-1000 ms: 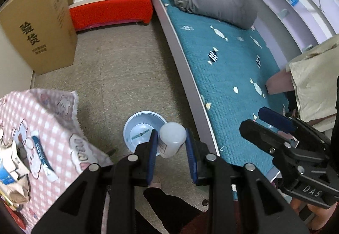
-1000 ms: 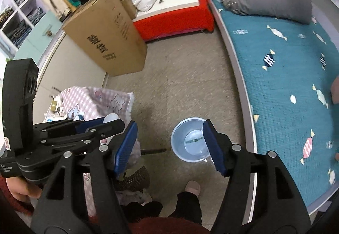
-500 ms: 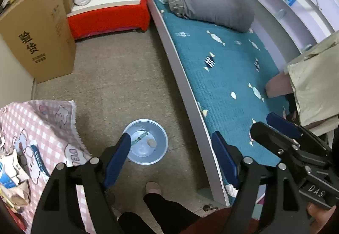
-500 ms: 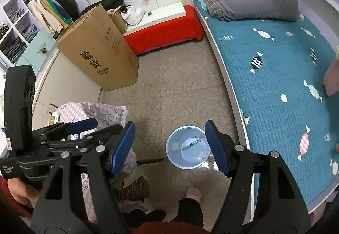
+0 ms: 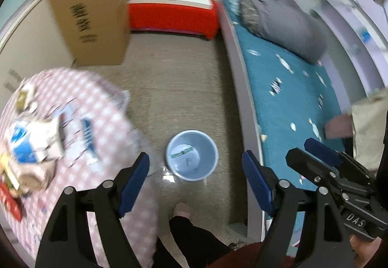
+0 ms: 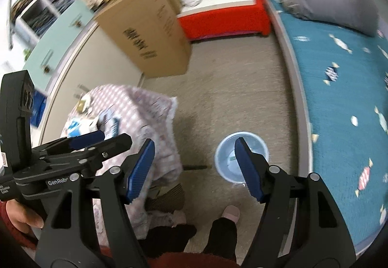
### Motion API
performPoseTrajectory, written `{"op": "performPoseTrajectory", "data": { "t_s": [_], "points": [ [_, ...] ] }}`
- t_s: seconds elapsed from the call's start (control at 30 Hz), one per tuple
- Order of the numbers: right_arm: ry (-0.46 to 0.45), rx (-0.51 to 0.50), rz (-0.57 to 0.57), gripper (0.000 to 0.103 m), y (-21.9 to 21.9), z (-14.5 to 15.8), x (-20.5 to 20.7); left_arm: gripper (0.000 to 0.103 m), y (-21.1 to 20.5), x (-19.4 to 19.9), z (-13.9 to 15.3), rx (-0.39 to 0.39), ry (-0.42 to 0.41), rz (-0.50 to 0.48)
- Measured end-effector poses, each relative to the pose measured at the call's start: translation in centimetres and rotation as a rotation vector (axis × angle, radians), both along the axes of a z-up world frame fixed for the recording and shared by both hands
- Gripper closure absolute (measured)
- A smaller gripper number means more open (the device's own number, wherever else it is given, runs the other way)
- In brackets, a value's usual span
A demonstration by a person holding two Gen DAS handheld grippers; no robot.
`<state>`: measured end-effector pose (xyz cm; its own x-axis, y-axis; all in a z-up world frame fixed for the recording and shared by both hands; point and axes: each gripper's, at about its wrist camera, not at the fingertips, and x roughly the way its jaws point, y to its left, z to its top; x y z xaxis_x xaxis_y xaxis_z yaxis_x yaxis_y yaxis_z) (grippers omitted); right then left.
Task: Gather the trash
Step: 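Carry both items over blue bucket and open both tools to drop them, then move both open tools back over the table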
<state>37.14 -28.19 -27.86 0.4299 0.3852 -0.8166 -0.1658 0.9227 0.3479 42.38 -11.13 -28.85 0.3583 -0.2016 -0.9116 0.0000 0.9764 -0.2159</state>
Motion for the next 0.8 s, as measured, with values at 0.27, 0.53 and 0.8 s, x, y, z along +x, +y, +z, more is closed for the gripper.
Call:
{"op": "performPoseTrajectory", "data": {
  "t_s": [0.27,0.53,0.8],
  "points": [
    [0.026,0.002,0.163,0.035,9.2,-0.9,0.5,0.026,11.4,-2.9,0.0,0.026,0.010,0.225],
    [0.080,-0.006,0.235,0.035,17.1,-2.8,0.8,0.026,21.9,-4.2,-0.4,0.004,-0.008,0.352],
    [0.117,-0.021,0.208,0.035,22.4,-4.9,2.0,0.026,27.7,-3.1,-3.1,-0.021,0.010,0.331]
  ]
}}
